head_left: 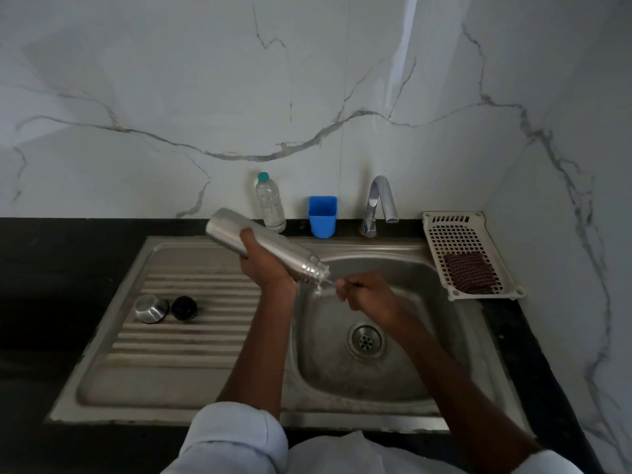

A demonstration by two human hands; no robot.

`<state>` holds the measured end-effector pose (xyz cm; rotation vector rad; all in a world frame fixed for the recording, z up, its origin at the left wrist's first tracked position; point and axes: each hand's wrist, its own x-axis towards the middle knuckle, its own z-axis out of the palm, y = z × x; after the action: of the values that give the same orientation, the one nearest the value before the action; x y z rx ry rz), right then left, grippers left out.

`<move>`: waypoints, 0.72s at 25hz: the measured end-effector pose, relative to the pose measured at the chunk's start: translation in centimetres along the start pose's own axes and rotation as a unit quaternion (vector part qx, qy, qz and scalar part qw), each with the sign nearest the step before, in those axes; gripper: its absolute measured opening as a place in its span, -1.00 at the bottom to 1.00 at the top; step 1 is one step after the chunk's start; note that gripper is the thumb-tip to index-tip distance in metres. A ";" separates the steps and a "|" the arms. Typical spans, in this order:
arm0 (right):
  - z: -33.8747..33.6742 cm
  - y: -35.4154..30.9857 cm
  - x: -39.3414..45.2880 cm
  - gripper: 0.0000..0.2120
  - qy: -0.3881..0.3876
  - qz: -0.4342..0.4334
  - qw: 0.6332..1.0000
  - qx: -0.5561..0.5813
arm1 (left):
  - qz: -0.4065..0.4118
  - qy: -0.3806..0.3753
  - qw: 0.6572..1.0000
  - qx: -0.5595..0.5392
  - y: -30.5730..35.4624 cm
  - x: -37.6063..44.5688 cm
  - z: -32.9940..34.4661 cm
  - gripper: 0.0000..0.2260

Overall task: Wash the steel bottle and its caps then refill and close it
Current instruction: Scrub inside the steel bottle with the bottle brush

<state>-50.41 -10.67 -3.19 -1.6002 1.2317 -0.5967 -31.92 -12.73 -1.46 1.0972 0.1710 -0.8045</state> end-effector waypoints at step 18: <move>1.8 -1.1 -1.1 -0.90 0.071 -0.057 0.988 -0.124 | 0.018 -0.002 0.999 0.031 0.3 0.6 0.4 -0.55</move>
<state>-48.83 -8.97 -2.71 -1.8731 1.3678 -0.6593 -31.42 -13.27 -1.39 1.1538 0.1240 -0.7828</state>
